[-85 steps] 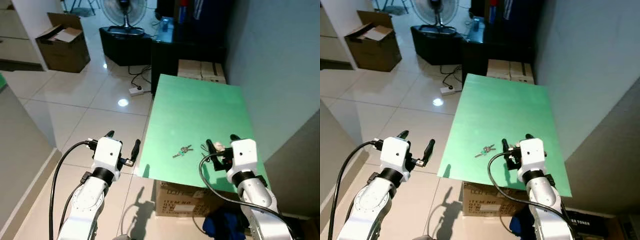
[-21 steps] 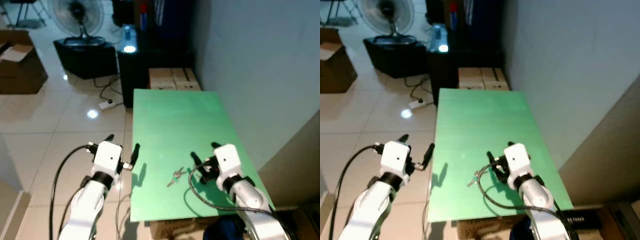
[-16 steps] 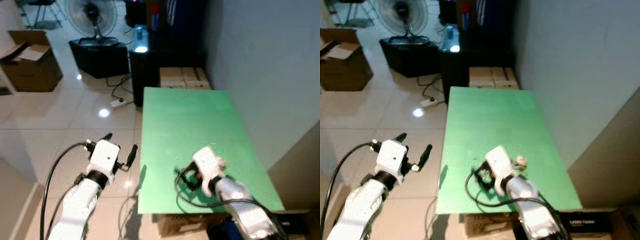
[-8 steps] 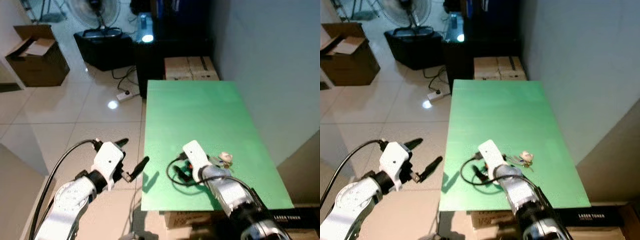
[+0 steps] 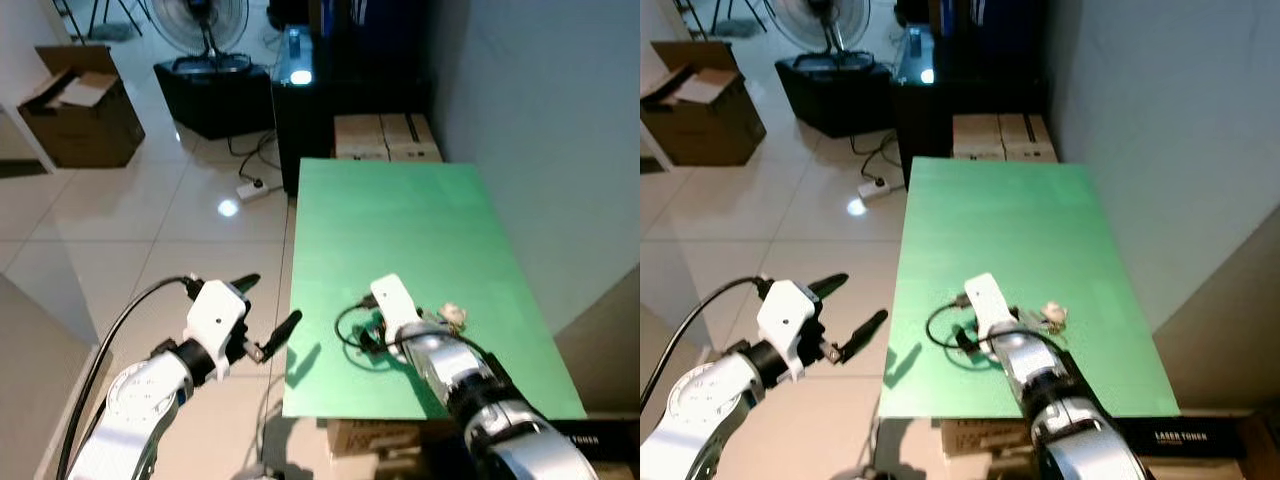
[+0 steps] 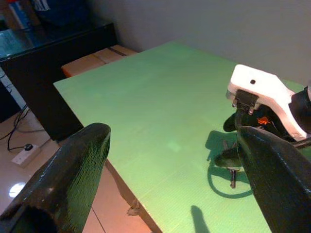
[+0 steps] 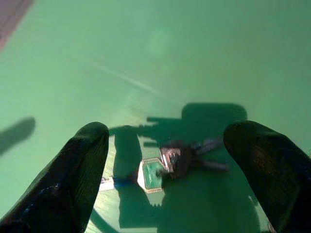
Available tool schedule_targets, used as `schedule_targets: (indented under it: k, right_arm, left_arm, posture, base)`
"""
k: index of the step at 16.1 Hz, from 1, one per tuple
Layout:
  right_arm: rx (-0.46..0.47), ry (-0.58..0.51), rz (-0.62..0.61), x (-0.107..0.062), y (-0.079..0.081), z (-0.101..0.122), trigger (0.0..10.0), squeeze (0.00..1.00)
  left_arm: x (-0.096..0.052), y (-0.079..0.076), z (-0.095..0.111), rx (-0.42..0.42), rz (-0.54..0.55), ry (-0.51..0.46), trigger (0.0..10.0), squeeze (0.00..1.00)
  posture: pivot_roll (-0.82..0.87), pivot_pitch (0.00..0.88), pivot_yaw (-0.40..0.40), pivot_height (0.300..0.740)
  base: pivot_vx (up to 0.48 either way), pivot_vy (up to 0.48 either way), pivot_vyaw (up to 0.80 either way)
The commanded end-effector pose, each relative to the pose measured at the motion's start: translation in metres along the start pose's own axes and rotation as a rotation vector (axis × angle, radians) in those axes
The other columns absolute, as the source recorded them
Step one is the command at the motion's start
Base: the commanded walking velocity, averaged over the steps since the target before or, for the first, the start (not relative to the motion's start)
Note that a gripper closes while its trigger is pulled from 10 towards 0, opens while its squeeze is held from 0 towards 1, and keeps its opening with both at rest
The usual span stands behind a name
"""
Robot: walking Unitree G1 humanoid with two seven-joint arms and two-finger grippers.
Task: Hang keys on a hook
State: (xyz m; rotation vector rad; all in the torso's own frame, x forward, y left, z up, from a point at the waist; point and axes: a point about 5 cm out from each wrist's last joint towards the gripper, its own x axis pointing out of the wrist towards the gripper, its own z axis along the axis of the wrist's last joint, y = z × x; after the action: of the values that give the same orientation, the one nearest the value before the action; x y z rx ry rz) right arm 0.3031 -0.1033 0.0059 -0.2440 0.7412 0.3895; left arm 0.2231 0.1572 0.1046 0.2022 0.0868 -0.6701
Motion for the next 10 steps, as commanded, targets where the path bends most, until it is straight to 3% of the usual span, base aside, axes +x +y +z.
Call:
schedule_targets:
  k: [1,10]
  right_arm:
    - [0.026,-0.012,-0.007,0.001,-0.001,0.003,10.0,0.0]
    - [0.012,0.121,0.047,0.004,0.003,0.005,10.0,0.0]
  left_arm:
    - [-0.001,0.003,0.001,0.003,0.017,0.005,10.0,0.0]
    - [-0.005,-0.008,0.004,0.015,0.028,0.009,10.0,0.0]
  posture:
    - [0.0,0.064,0.022,0.74]
    - [0.04,0.1,-0.05,0.74]
  base:
    - [0.0,0.0,0.0]
    - [0.0,0.0,0.0]
